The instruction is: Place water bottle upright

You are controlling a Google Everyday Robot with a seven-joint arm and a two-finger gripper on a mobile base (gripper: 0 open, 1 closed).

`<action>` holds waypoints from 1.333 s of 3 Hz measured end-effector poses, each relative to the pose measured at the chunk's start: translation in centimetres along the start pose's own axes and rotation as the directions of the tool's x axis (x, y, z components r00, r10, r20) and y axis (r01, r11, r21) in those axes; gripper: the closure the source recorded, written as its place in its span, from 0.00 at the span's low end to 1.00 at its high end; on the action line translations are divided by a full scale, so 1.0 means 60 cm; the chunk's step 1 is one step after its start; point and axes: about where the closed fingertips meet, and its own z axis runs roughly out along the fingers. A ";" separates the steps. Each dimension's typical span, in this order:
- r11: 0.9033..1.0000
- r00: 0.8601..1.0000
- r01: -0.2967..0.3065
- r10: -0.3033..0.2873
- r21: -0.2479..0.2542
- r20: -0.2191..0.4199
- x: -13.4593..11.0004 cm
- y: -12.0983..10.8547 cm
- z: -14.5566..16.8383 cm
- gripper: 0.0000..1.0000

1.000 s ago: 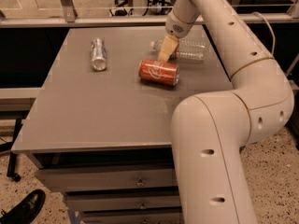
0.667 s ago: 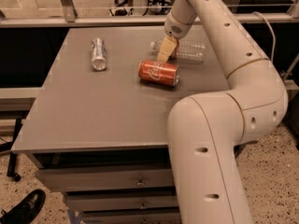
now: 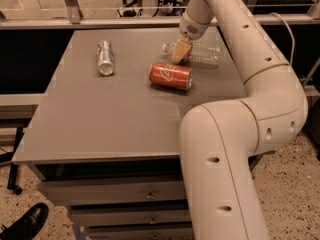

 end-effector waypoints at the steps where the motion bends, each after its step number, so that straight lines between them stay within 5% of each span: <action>1: 1.000 1.000 -0.003 0.003 0.011 0.014 0.000 -0.003 -0.015 0.78; 2: 1.000 0.999 -0.010 0.009 0.016 0.039 0.000 -0.004 -0.033 0.99; 4: 0.999 0.989 -0.030 0.026 0.026 0.143 -0.012 -0.003 -0.085 1.00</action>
Offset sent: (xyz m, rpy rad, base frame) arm -0.0017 -0.0216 0.0481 0.0580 -0.0194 -0.0076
